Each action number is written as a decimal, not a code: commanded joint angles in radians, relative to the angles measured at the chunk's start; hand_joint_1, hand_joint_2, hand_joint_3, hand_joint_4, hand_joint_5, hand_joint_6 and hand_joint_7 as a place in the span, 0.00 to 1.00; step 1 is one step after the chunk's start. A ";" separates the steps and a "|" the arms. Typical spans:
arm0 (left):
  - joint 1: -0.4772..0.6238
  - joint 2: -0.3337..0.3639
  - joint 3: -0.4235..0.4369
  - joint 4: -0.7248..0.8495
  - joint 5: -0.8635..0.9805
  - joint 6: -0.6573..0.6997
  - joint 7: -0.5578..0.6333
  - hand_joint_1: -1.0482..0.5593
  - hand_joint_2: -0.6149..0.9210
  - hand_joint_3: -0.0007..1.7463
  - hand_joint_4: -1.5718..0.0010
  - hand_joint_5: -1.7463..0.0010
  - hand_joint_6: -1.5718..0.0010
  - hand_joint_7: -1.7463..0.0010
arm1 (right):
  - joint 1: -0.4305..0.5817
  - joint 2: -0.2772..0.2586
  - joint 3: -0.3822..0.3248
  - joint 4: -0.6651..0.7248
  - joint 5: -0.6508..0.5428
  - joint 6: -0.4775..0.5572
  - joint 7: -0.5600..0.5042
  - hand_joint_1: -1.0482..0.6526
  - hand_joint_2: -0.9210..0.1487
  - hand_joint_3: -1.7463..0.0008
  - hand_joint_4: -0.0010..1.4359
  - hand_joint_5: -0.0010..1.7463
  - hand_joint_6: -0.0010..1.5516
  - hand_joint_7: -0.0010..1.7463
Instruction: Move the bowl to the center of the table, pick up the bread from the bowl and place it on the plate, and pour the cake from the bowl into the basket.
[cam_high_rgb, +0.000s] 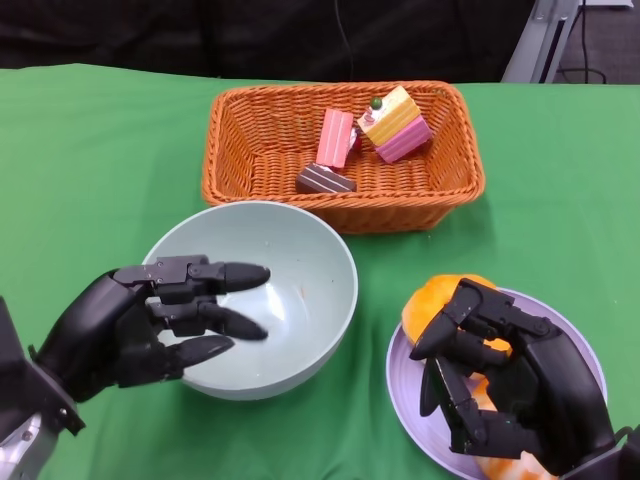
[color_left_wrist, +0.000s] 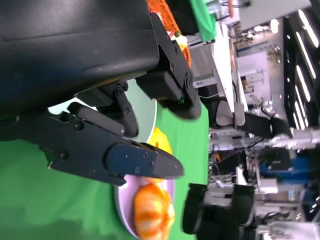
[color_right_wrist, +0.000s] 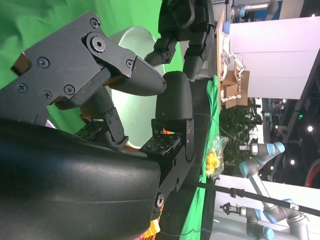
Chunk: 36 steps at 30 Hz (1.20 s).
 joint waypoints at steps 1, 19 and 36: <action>0.033 -0.035 0.052 -0.060 0.028 0.071 -0.013 0.52 1.00 0.13 0.57 0.25 0.39 0.73 | 0.002 -0.011 -0.005 -0.002 0.002 -0.009 0.001 0.47 0.39 0.34 0.53 1.00 0.44 0.88; 0.168 -0.176 0.152 -0.251 0.103 0.266 -0.076 0.54 0.99 0.29 0.58 0.08 0.59 0.25 | 0.010 -0.028 -0.001 -0.015 0.030 -0.011 0.049 0.48 0.40 0.33 0.52 1.00 0.43 0.88; 0.220 -0.160 0.161 -0.373 0.150 0.356 -0.148 0.57 0.86 0.54 0.57 0.00 0.59 0.14 | 0.069 -0.062 0.041 -0.222 0.053 0.173 0.039 0.48 0.42 0.32 0.53 1.00 0.45 0.85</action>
